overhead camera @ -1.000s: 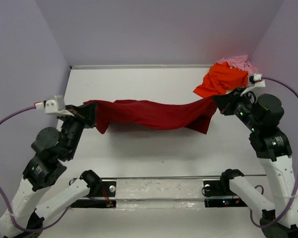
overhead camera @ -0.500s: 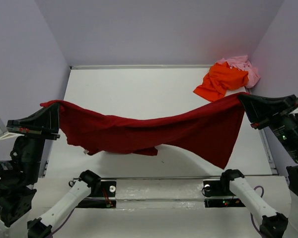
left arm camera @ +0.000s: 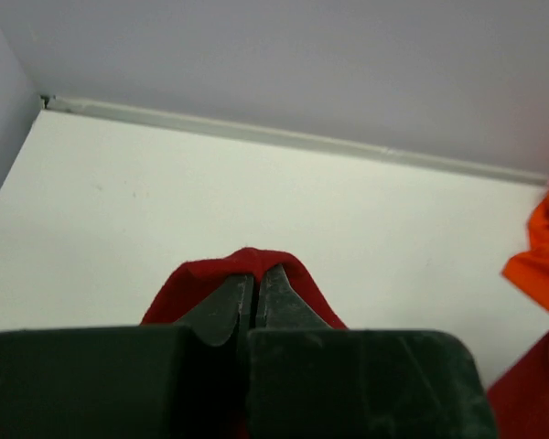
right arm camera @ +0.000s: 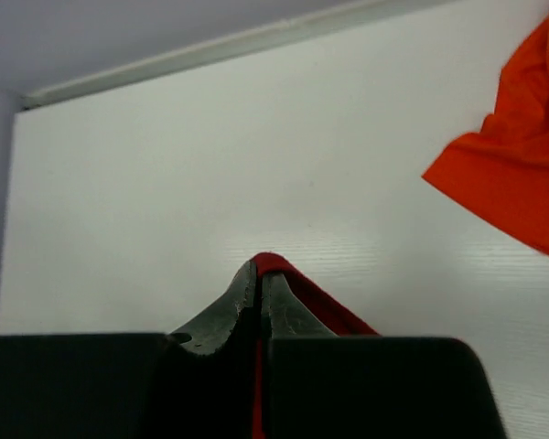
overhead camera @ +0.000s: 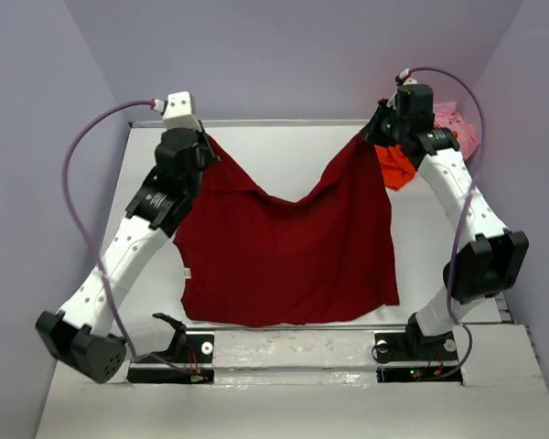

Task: Fold and stack the t-shirts
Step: Flatten out the tshirt

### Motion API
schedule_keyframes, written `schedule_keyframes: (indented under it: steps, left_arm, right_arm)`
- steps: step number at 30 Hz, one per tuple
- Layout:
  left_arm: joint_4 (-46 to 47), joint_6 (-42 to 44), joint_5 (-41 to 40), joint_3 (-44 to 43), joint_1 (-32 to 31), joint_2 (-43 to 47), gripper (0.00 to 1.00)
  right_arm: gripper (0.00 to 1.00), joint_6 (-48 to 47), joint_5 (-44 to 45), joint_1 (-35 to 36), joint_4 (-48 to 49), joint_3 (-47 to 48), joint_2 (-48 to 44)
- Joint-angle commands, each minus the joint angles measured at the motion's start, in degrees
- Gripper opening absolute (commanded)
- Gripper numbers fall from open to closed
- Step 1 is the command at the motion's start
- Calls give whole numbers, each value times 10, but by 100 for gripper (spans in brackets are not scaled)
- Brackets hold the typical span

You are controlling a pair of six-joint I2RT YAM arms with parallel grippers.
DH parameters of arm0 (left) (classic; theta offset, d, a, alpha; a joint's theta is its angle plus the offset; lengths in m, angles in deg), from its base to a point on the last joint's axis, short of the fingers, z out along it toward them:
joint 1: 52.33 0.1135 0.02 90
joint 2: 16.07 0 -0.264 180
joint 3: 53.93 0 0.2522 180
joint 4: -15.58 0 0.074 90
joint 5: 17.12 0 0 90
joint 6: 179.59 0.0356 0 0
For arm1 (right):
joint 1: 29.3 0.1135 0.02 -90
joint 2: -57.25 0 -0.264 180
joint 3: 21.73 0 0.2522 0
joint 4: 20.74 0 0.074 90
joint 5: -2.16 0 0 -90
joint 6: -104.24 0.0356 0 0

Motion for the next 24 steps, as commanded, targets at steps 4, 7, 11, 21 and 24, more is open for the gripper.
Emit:
schedule_keyframes:
  steps: [4,7,11,21,24]
  left_arm:
    - [83,48,1,-44,34,-22,0]
    - [75,59,1,-76,34,1,0]
    - [59,57,24,-98,32,56,0]
    - [-45,4,104,-47,19,262,0]
    - [-67,-24,140,-41,20,298,0]
  right_arm:
    - [0,-46,34,2,33,115,16]
    - [0,-62,24,2,26,145,-10]
    - [0,-72,10,2,9,156,-78]
    - [0,-62,-36,2,-51,-24,-370]
    - [0,-74,-35,2,-106,-41,-435]
